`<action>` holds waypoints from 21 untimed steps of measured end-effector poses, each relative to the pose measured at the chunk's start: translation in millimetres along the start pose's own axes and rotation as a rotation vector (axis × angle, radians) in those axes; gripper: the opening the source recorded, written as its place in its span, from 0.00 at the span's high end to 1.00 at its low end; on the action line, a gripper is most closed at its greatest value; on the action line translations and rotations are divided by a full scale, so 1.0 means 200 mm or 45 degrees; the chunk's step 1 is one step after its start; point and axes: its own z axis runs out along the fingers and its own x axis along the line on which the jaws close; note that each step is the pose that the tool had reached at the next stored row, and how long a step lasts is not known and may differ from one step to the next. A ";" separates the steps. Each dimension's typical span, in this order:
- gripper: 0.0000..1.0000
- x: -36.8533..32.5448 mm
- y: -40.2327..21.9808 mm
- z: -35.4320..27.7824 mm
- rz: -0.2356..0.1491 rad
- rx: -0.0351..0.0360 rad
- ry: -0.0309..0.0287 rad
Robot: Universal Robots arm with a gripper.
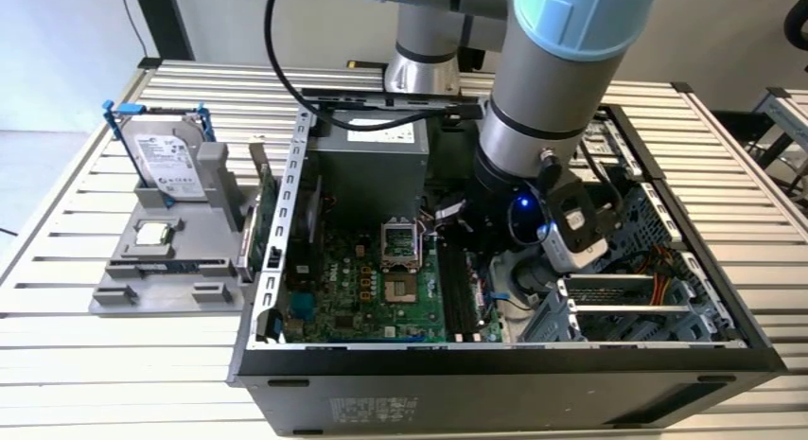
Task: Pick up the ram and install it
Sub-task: 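Insert the ram into the slot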
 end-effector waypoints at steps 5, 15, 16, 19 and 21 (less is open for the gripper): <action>1.00 0.001 -0.001 0.038 0.000 0.0029 0.0001; 1.00 0.003 0.003 0.101 0.000 0.0043 0.0001; 1.00 0.003 0.005 0.106 0.000 0.0046 0.0001; 1.00 0.003 0.006 0.114 0.000 0.0050 0.0041; 1.00 0.004 0.007 0.120 0.000 0.0046 0.0067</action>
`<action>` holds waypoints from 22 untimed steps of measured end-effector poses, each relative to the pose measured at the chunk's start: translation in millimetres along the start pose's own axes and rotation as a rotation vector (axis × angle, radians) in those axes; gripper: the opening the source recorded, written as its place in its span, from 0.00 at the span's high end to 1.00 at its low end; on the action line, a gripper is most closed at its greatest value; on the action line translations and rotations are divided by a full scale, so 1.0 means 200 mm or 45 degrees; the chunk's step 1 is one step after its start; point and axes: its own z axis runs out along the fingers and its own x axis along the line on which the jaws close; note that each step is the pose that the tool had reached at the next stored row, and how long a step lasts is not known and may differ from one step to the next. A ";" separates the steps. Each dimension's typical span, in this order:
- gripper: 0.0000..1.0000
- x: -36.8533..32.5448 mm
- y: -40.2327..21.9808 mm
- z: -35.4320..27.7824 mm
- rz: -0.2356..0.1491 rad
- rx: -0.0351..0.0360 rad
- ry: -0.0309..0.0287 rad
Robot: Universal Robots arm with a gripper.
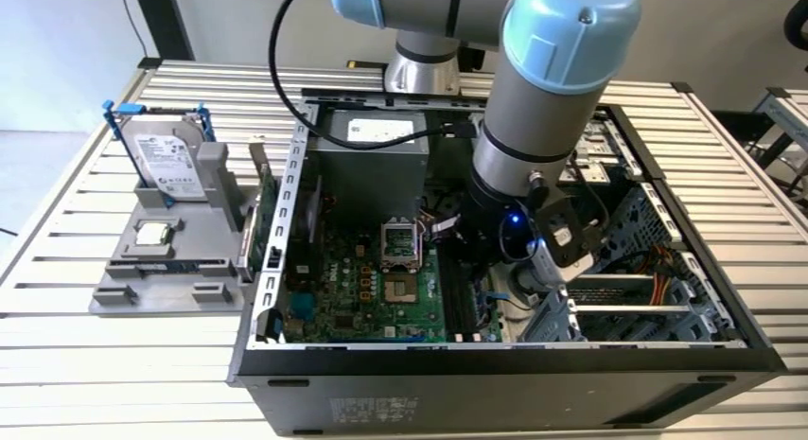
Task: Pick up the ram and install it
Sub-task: 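Insert the ram into the slot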
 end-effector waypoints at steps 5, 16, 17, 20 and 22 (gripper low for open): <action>1.00 0.000 -0.001 0.031 0.000 0.0003 0.0040; 1.00 0.001 0.000 0.043 0.000 0.0008 0.0127; 1.00 0.000 0.000 0.044 0.000 0.0007 0.0131; 1.00 0.001 0.000 0.044 0.000 0.0006 0.0142; 1.00 0.001 0.000 0.044 0.000 0.0005 0.0144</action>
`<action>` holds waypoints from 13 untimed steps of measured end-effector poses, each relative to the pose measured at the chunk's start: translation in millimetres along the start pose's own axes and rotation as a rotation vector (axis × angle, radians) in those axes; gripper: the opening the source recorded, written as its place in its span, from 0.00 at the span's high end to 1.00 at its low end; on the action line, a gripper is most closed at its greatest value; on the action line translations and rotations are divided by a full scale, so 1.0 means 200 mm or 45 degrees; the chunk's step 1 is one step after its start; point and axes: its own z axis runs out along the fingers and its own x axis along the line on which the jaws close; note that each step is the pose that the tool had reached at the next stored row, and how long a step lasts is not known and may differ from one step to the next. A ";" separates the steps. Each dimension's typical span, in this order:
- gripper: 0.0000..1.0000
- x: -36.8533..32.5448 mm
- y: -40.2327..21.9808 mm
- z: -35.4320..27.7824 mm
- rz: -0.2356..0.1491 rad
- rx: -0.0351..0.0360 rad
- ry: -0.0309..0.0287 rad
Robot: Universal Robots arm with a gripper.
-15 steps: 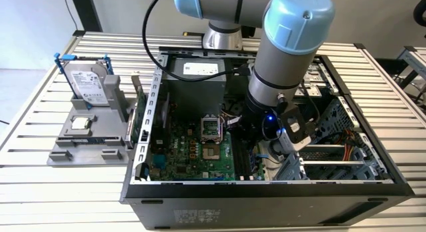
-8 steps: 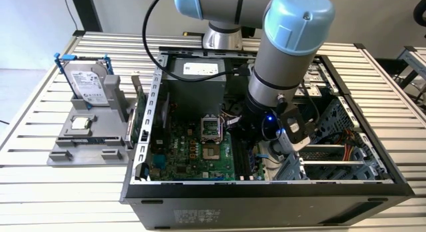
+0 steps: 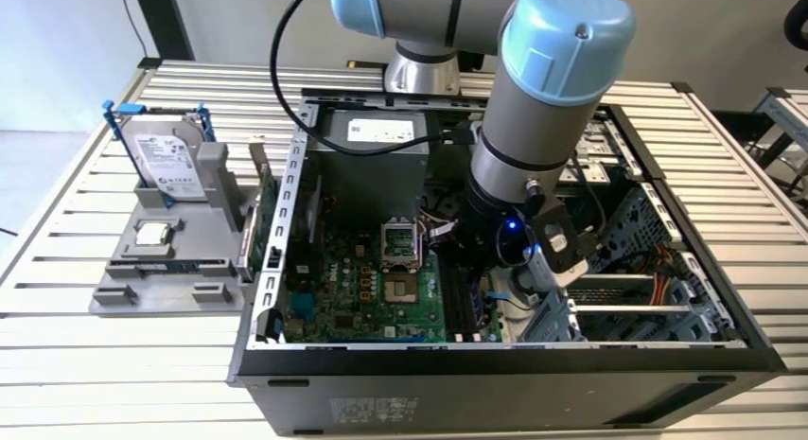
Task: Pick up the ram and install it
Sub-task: 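Insert the ram into the slot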
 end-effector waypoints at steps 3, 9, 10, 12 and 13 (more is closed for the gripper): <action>1.00 0.000 0.000 0.000 0.000 0.0007 0.0005; 1.00 0.000 0.001 -0.002 0.001 0.0017 0.0013; 1.00 0.000 0.001 -0.003 0.001 0.0017 0.0014; 1.00 0.000 0.001 -0.003 0.003 0.0021 0.0014; 1.00 0.000 0.002 -0.003 0.004 0.0023 0.0014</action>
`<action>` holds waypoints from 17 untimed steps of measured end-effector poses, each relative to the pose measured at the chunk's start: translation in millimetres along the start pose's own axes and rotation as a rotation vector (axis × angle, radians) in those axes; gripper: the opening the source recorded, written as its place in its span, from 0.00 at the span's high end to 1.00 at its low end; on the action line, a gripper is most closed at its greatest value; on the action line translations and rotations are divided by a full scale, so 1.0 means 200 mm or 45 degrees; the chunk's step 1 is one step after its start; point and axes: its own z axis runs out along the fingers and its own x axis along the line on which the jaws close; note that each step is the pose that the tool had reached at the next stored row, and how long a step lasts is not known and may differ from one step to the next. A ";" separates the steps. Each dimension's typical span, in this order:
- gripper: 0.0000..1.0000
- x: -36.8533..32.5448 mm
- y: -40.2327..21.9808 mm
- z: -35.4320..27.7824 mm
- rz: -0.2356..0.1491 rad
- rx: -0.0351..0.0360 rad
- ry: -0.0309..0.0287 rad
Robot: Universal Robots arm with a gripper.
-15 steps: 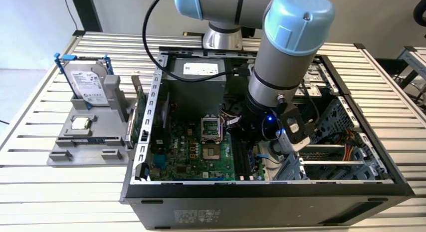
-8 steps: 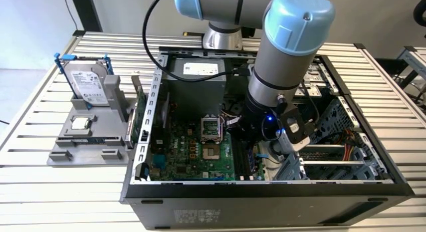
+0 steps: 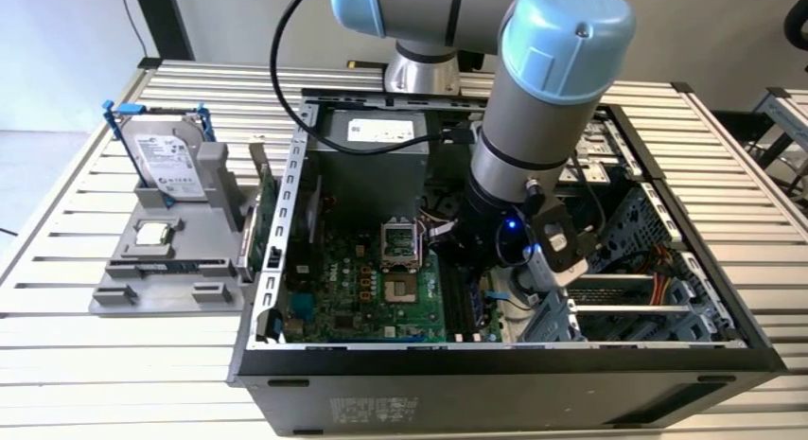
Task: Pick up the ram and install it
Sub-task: 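Insert the ram into the slot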
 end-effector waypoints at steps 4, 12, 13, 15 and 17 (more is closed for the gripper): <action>1.00 0.001 0.003 0.001 0.002 0.0015 -0.0002; 1.00 0.003 0.004 0.010 0.017 0.0029 -0.0006; 1.00 0.003 0.004 0.012 0.018 0.0026 -0.0006; 1.00 0.003 0.004 0.018 0.019 0.0026 -0.0007; 1.00 0.003 0.003 0.023 0.020 0.0029 -0.0007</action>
